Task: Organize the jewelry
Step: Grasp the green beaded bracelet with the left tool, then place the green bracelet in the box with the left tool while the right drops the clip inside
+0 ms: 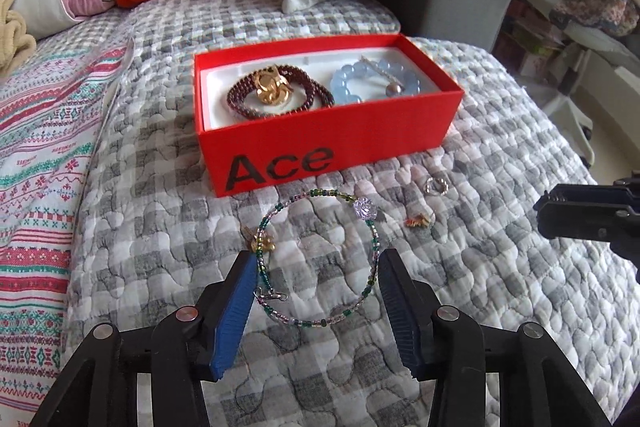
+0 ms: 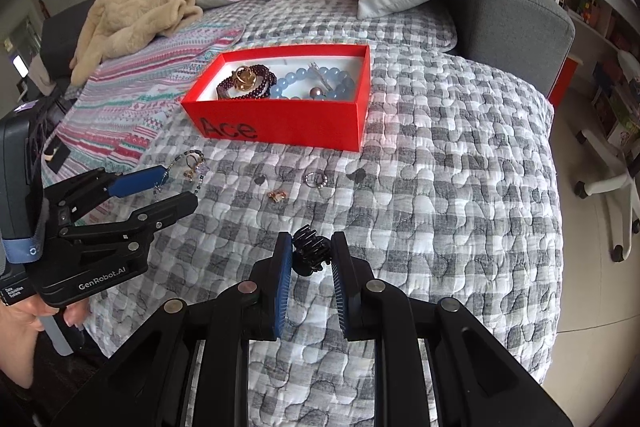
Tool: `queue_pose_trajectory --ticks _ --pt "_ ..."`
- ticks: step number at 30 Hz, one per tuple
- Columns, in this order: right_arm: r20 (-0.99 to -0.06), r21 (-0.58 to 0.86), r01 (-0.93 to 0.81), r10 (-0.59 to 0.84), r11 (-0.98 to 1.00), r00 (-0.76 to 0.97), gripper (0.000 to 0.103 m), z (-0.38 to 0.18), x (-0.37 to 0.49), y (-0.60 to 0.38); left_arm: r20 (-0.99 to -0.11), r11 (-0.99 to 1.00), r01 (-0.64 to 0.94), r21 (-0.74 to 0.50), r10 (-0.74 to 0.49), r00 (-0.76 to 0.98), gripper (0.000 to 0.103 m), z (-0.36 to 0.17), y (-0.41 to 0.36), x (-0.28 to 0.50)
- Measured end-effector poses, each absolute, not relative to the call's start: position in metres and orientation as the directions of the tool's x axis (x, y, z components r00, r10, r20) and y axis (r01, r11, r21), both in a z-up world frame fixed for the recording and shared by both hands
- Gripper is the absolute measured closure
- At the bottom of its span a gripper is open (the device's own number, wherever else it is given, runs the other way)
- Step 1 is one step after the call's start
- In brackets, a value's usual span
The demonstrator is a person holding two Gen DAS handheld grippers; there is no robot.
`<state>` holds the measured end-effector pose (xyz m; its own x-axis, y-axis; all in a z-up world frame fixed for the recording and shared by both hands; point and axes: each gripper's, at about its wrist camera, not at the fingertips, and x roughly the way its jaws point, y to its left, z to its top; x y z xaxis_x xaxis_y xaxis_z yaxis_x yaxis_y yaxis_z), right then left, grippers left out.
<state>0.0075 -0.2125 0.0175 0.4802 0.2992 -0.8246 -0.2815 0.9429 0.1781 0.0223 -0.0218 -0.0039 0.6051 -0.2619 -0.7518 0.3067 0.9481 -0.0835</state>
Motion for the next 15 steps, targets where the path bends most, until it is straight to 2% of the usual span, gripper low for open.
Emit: queue_pose_trajectory --ticks 9,15 --pt "-0.748 0.266 -0.248 0.362 0.932 0.556 0.082 0.038 0.040 -0.206 -0.703 0.963 0.244 -0.112 -0.250 0.666 0.050 0.018 -0.009 0.056" --pt "-0.695 0.357 -0.211 0.410 0.910 0.591 0.082 0.035 0.069 -0.211 -0.664 0.968 0.241 -0.065 -0.222 0.714 0.050 0.016 -0.018 0.082"
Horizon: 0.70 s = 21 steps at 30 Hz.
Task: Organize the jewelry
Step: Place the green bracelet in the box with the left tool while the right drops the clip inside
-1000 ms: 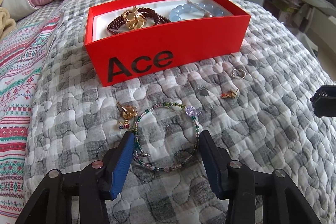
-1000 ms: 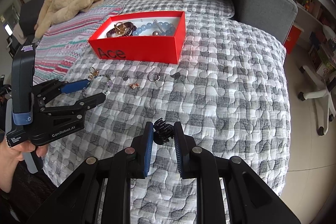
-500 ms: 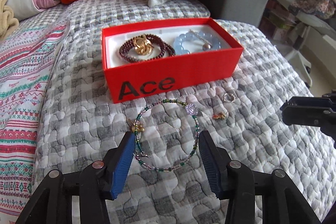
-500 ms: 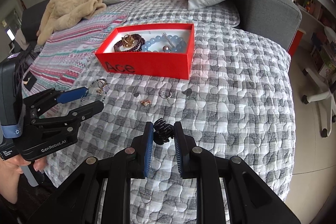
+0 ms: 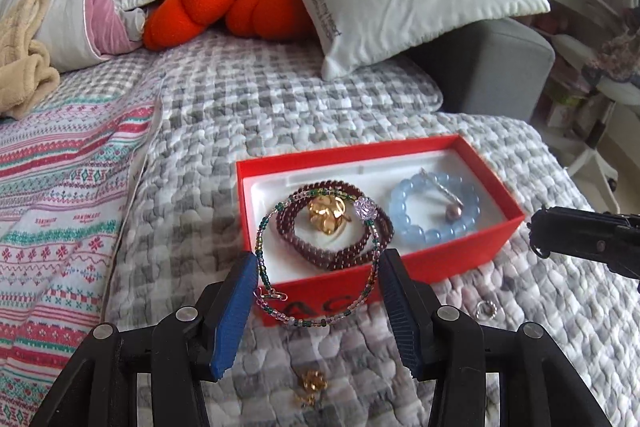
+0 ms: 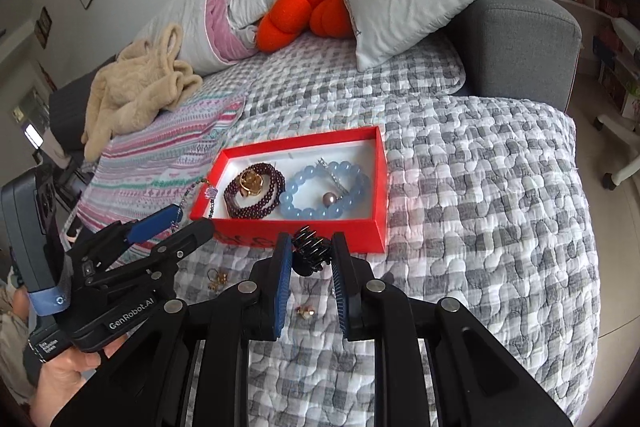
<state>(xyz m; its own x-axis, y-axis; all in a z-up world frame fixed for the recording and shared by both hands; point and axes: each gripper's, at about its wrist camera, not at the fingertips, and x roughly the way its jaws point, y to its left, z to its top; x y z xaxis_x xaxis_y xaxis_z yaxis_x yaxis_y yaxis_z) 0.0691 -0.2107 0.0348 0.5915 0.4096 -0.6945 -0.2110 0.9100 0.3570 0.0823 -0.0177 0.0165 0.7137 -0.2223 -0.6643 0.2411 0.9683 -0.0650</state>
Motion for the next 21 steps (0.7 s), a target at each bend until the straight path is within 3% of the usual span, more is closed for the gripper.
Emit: queue_pose_trajectory --ticks 6,15,21 --pt "-0.665 0.405 -0.189 0.430 0.895 0.610 0.082 0.029 0.099 -0.214 -0.660 0.969 0.228 -0.099 -0.235 0.714 0.050 0.010 -0.018 0.109" --pt "-0.688 0.368 -0.187 0.402 0.911 0.605 0.082 0.015 0.126 -0.213 -0.666 0.968 0.227 -0.110 -0.241 0.706 0.049 0.000 -0.022 0.125" --pt "-0.696 0.362 -0.184 0.396 0.914 0.599 0.082 0.010 0.135 -0.212 -0.662 0.961 0.233 -0.149 -0.272 0.699 0.039 0.004 -0.019 0.124"
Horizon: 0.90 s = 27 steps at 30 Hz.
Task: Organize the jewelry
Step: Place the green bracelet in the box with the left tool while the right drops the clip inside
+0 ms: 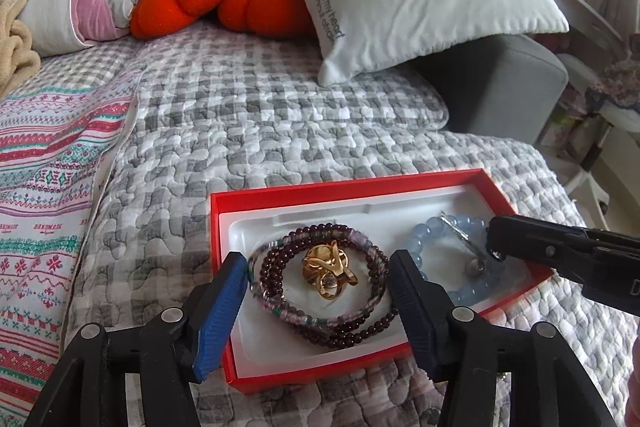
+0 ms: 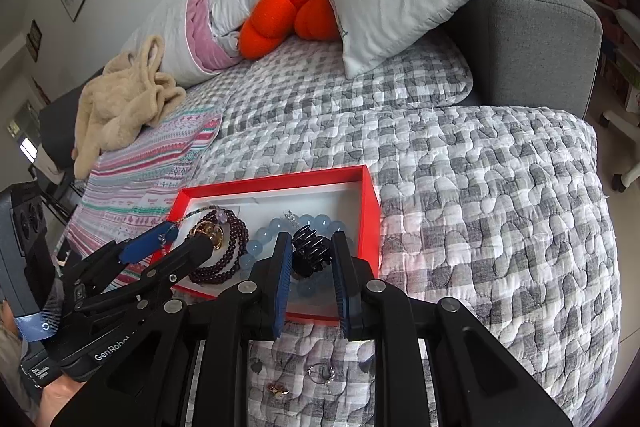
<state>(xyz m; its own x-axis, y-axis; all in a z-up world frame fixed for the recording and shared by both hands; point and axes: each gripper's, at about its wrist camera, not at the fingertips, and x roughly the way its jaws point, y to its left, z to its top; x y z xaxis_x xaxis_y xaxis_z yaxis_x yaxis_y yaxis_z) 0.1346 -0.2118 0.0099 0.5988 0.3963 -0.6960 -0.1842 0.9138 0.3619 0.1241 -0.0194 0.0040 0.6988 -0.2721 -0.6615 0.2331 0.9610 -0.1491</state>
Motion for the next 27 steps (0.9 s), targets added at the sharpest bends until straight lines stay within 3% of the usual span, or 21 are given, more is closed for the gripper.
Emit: queue_pose_trajectory --ticks 5,13,18,19,21,22,27 --pt "-0.702 0.356 -0.184 0.392 0.916 0.595 0.081 0.009 0.136 -0.210 -0.659 0.964 0.223 -0.143 -0.261 0.705 0.027 0.014 -0.018 0.114" --pt "-0.714 0.339 -0.197 0.388 0.920 0.583 0.081 0.009 0.132 -0.204 -0.723 0.979 0.163 -0.126 -0.203 0.660 0.018 0.017 -0.002 0.090" --pt "-0.712 0.352 -0.219 0.412 0.910 0.569 0.080 0.012 0.132 -0.201 -0.752 0.990 0.085 -0.114 -0.142 0.643 0.018 0.005 0.013 0.082" --pt "-0.710 0.366 -0.224 0.427 0.903 0.560 0.079 0.012 0.133 -0.201 -0.755 0.991 0.071 -0.114 -0.133 0.642 0.018 0.004 0.015 0.082" --pt "-0.709 0.375 -0.223 0.433 0.900 0.556 0.057 0.014 0.132 -0.202 -0.753 0.991 0.052 -0.119 -0.125 0.646 0.018 0.001 0.020 0.081" --pt "-0.707 0.375 -0.223 0.433 0.900 0.560 0.052 0.016 0.131 -0.203 -0.753 0.992 0.045 -0.120 -0.121 0.646 0.018 0.000 0.021 0.080" --pt "-0.699 0.396 -0.193 0.431 0.898 0.570 0.048 0.023 0.116 -0.215 -0.780 0.991 0.031 -0.129 -0.120 0.614 0.016 -0.009 0.025 0.077"
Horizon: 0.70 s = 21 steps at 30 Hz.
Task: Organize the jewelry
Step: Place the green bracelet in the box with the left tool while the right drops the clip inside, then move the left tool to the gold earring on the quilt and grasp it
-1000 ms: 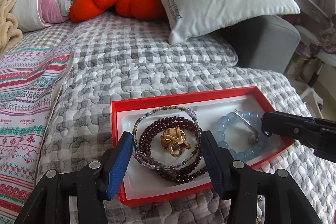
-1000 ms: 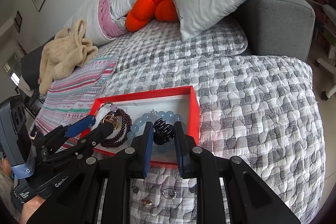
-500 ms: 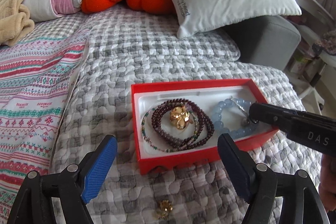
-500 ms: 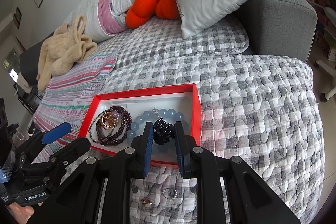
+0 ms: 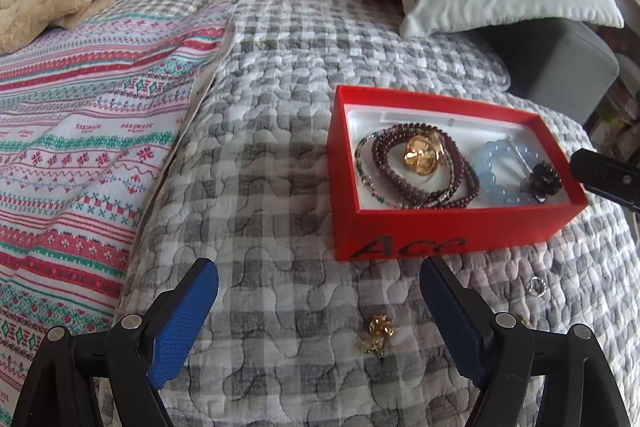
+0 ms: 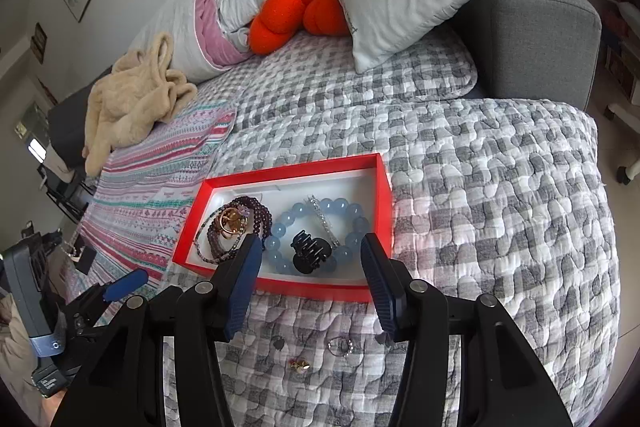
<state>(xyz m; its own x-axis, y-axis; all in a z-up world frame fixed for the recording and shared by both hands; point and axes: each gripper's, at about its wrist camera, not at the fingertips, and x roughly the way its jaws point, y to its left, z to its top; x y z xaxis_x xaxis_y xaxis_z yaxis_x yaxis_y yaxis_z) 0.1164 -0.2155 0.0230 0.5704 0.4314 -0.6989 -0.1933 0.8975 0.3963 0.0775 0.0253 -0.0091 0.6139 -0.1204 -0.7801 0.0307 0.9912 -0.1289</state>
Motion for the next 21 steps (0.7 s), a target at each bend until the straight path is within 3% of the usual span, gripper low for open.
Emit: queue_pose_trajectory --ticks 8,12,14,18,21 --pt "-0.740 0.327 -0.097 0.319 0.940 0.592 0.047 0.022 0.087 -0.248 -0.798 0.997 0.062 -0.038 -0.067 0.599 0.016 -0.031 0.026 0.066" --pt "-0.776 0.300 -0.065 0.283 0.952 0.564 0.047 0.010 0.077 -0.259 -0.807 0.982 0.171 -0.080 -0.165 0.567 0.017 -0.040 0.022 0.062" --pt "-0.789 0.292 -0.042 0.265 0.956 0.554 0.047 0.006 0.073 -0.264 -0.829 0.974 0.213 -0.072 -0.177 0.531 0.026 -0.045 0.016 0.061" --pt "-0.795 0.304 -0.025 0.268 0.952 0.544 0.047 0.002 0.069 -0.272 -0.823 0.967 0.253 -0.034 -0.171 0.541 0.031 -0.042 0.004 0.058" --pt "-0.802 0.294 -0.022 0.260 0.955 0.539 0.047 0.001 0.065 -0.273 -0.821 0.960 0.278 -0.040 -0.190 0.538 0.045 -0.040 -0.003 0.058"
